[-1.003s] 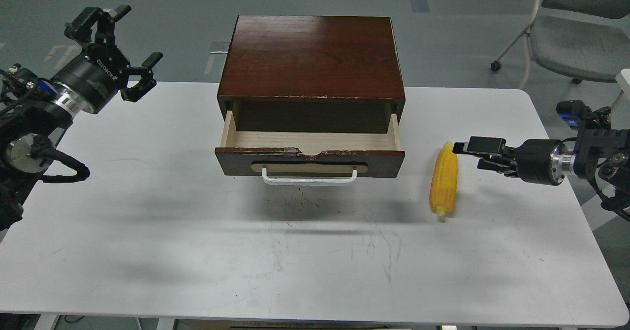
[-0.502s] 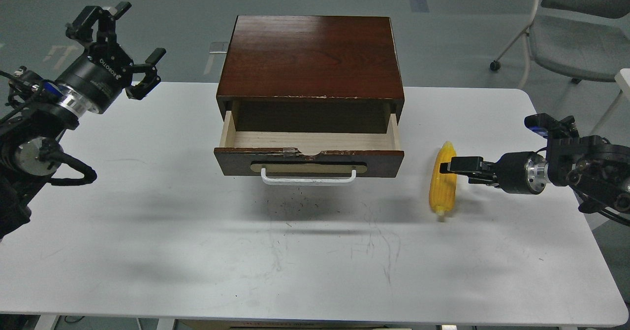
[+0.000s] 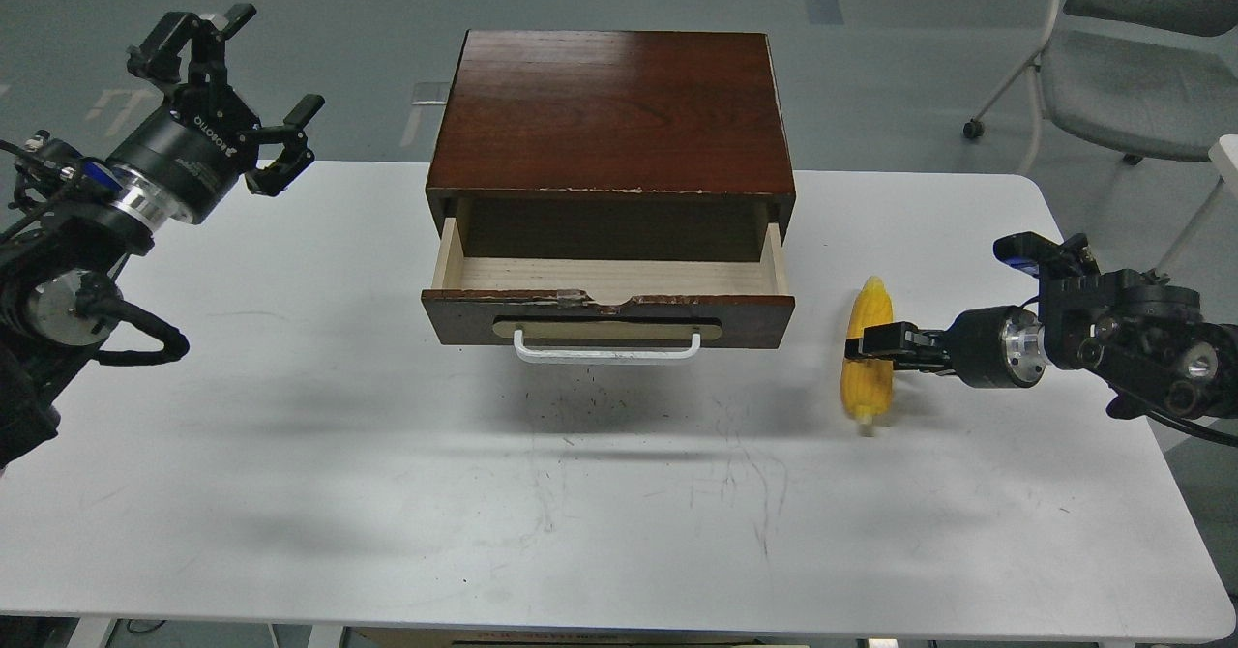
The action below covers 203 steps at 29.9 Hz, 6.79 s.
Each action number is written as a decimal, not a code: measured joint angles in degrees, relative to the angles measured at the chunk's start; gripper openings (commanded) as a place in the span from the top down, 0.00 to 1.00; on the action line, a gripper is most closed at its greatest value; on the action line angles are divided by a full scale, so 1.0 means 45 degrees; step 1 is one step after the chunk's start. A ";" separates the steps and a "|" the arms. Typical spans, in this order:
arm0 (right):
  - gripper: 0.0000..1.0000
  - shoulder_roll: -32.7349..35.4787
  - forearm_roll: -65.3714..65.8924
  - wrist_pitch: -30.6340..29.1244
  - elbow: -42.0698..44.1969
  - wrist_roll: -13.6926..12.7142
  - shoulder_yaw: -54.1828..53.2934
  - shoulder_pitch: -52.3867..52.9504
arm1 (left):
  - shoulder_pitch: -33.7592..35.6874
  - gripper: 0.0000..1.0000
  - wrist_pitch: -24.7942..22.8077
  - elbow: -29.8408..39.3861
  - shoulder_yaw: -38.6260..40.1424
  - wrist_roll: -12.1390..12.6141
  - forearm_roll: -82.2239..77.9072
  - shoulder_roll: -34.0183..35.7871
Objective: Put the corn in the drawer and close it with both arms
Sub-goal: 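Close the right gripper around the yellow corn cob, then lift the corn cob and carry it over the open drawer, then release the corn into the drawer and raise the right gripper away, then bring the left gripper down to the drawer's white handle, then push the drawer closed into the box with the left gripper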
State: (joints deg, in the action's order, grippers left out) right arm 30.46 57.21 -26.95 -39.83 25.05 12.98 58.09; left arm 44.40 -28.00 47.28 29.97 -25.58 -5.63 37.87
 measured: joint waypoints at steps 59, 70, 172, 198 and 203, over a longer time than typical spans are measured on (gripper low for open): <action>0.02 -0.4648 0.6848 0.3004 -0.4664 0.0655 0.5010 1.0469 | 0.0095 0.00 0.0001 0.0080 0.0040 -0.0018 0.0014 0.1304; 0.01 -0.3294 0.2831 0.2927 -0.4680 0.0655 0.3771 1.1050 | 0.0168 0.00 0.0000 0.0069 0.0023 -0.0018 -0.0017 0.1298; 0.01 0.3171 -0.8164 0.3253 -0.3024 0.0655 -0.5293 -0.3024 | -0.2493 1.00 0.0000 0.5974 0.0844 0.2073 -1.5931 -0.1688; 0.01 0.3234 -0.8164 0.3258 -0.3024 0.0653 -0.5306 -0.3156 | -0.1603 1.00 -0.0001 0.3967 0.0824 0.2020 -1.4918 -0.1796; 0.01 0.3251 -0.8164 0.3258 -0.3021 0.0653 -0.5306 -0.3213 | -0.1476 1.00 -0.0001 0.3507 0.0825 0.2008 -1.4702 -0.1933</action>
State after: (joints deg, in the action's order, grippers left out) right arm 45.09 20.48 -12.29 -53.43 27.99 -10.90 43.64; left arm 37.75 -28.00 63.06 33.68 -16.54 -71.79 29.17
